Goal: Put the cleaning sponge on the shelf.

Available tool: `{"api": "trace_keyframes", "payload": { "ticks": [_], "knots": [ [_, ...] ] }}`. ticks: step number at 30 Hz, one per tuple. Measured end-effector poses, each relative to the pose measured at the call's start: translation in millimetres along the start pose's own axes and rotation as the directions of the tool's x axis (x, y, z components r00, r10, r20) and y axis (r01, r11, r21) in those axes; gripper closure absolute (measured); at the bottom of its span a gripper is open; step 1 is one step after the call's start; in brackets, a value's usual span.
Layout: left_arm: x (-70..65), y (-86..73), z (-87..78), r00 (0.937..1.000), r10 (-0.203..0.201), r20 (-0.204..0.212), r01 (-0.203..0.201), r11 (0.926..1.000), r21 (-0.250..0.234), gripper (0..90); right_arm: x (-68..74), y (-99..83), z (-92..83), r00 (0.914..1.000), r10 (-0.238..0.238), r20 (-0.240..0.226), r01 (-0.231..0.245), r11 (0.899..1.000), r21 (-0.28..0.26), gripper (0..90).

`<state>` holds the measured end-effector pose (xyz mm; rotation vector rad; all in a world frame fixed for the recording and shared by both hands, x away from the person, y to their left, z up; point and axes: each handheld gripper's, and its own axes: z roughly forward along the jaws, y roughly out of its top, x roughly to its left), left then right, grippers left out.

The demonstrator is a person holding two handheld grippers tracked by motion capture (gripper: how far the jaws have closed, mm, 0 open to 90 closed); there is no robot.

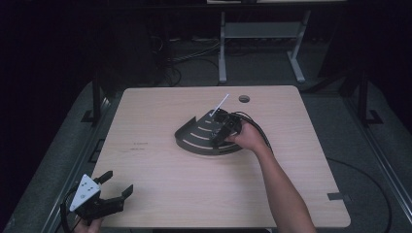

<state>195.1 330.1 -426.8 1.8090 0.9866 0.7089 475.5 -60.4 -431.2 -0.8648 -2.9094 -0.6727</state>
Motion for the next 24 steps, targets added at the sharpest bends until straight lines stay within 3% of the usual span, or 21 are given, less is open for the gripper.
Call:
{"api": "trace_keyframes", "payload": {
  "ticks": [24],
  "knots": [
    [0.3,0.2,-0.3,1.0,-0.001,0.0,0.001,1.0,-0.002,13.2,-4.1,-2.8,8.1,0.9993,0.029,0.025,-0.029,1.0,0.011,29.5]
  ]
}}
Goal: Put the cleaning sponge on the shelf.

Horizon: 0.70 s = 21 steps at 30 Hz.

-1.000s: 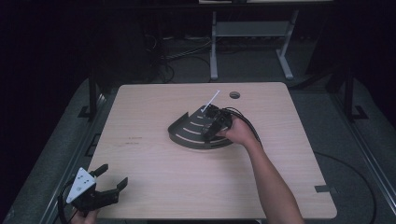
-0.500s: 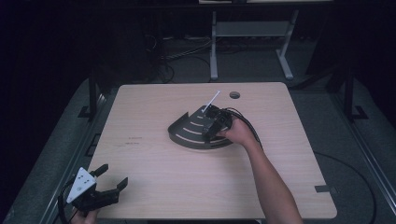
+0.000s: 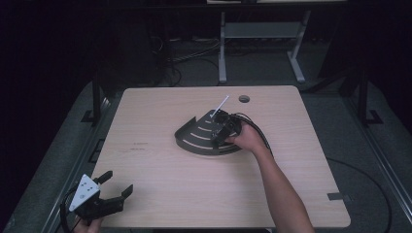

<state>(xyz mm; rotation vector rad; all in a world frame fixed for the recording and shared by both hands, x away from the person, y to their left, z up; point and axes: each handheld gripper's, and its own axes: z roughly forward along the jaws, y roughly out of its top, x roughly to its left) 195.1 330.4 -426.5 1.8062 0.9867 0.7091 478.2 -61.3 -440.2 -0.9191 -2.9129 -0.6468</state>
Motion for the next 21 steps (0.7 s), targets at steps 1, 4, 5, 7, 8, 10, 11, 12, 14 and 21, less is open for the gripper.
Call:
{"api": "trace_keyframes", "payload": {
  "ticks": [1,4,5,7,8,10,11,12,14,21],
  "knots": [
    [0.0,0.1,0.0,1.0,0.0,0.0,0.0,1.0,0.0,13.3,-0.1,-0.3,-0.2,1.0,0.001,0.0,-0.001,1.0,0.001,29.2],
    [0.1,0.3,0.3,1.0,-0.001,0.0,0.001,1.0,0.0,13.3,-0.9,-1.3,-1.8,1.0,0.001,0.002,-0.001,1.0,-0.006,27.2],
    [0.1,0.4,0.5,1.0,-0.002,0.0,0.002,1.0,0.0,13.2,-0.2,-1.7,-2.3,1.0,-0.002,0.003,0.002,1.0,-0.005,25.8],
    [0.0,0.7,1.1,1.0,-0.001,0.001,0.001,1.0,0.001,13.3,-0.1,-1.7,-2.7,1.0,-0.002,0.005,0.002,1.0,-0.006,24.9],
    [-0.2,0.8,1.2,1.0,0.001,0.001,-0.001,1.0,0.003,13.3,0.1,-1.7,-3.4,1.0,-0.002,0.001,0.002,1.0,-0.01,24.7],
    [-0.6,1.1,1.7,1.0,0.002,0.001,-0.002,1.0,0.001,13.3,0.6,-1.5,-5.3,1.0,-0.002,-0.004,0.002,1.0,-0.02,24.2],
    [-0.4,1.4,2.3,1.0,0.003,0.002,-0.003,1.0,0.002,13.3,0.8,-1.4,-6.4,1.0,-0.003,-0.005,0.003,1.0,-0.026,24.1],
    [-0.2,1.5,2.7,1.0,0.0,0.003,0.0,1.0,0.001,13.2,0.7,-1.4,-8.3,0.9999,-0.005,-0.009,0.004,0.999,-0.035,23.9],
    [0.1,1.7,3.6,1.0,-0.008,0.006,0.008,1.0,0.0,13.3,0.2,-1.5,-9.9,0.9999,-0.006,-0.012,0.005,0.999,-0.042,23.2],
    [-1.1,2.4,5.7,0.9999,0.004,0.011,-0.004,1.0,0.005,13.3,-0.1,-3.5,-15.6,0.9998,0.001,-0.018,-0.002,0.999,-0.052,22.0]
  ]
}}
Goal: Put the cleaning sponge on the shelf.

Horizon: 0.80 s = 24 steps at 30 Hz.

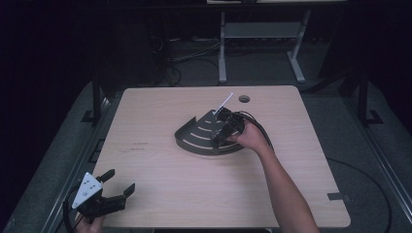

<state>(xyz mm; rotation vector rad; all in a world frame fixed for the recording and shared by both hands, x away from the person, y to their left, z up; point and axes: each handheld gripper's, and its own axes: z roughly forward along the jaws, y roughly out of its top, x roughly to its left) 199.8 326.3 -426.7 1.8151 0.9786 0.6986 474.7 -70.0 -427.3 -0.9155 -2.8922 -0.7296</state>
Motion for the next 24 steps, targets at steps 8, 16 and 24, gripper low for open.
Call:
{"api": "trace_keyframes", "payload": {
  "ticks": [8,16,24],
  "knots": [
    [0.1,-0.5,0.0,1.0,-0.002,0.001,0.002,1.0,0.002,13.2,1.8,0.6,-7.0,0.9999,-0.009,0.004,0.009,1.0,-0.022,22.0],
    [-0.2,-0.9,0.8,1.0,-0.002,0.007,0.002,1.0,0.005,13.2,1.8,-1.9,-18.6,0.9999,-0.011,-0.002,0.011,0.999,-0.045,21.5],
    [0.0,-0.8,0.0,1.0,-0.004,0.004,0.004,1.0,0.001,13.3,5.7,-3.0,-30.6,0.9998,-0.02,0.001,0.02,0.998,-0.06,21.5]
  ]
}}
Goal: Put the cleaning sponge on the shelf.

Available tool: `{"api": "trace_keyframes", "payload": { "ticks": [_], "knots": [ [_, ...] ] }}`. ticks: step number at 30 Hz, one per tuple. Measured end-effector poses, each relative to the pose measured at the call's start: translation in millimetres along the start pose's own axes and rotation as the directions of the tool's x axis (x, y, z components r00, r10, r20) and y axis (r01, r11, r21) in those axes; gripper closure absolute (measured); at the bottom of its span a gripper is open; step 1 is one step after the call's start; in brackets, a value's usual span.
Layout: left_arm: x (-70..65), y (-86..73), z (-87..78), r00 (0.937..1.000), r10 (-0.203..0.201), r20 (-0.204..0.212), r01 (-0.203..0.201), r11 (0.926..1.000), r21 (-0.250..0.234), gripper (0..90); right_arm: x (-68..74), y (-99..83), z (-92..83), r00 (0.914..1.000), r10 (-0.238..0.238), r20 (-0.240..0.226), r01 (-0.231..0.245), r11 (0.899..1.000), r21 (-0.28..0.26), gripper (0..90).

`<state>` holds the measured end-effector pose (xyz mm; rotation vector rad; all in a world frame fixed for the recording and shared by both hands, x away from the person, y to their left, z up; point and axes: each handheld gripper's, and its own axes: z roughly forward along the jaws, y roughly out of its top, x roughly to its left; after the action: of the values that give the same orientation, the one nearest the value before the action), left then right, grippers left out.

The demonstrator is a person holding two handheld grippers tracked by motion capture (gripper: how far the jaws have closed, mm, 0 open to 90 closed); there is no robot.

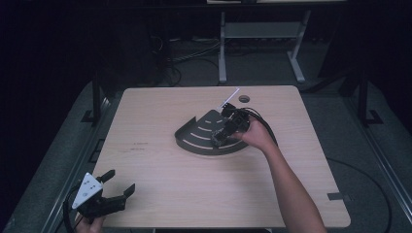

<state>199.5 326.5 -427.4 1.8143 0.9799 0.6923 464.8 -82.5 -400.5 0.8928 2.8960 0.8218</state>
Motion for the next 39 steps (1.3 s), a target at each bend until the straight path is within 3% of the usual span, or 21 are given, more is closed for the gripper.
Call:
{"api": "trace_keyframes", "payload": {
  "ticks": [9,39],
  "knots": [
    [-2.7,0.8,0.6,0.9999,0.013,0.008,-0.013,0.9999,0.001,13.3,10.6,-2.0,-9.4,0.9997,-0.024,-0.004,0.024,1.0,0.002,21.6],
    [-3.8,1.0,2.7,0.9998,0.019,0.006,-0.019,0.9998,0.007,13.3,15.7,-31.2,-35.3,0.9996,-0.025,0.008,0.026,0.999,-0.029,22.2]
  ]
}}
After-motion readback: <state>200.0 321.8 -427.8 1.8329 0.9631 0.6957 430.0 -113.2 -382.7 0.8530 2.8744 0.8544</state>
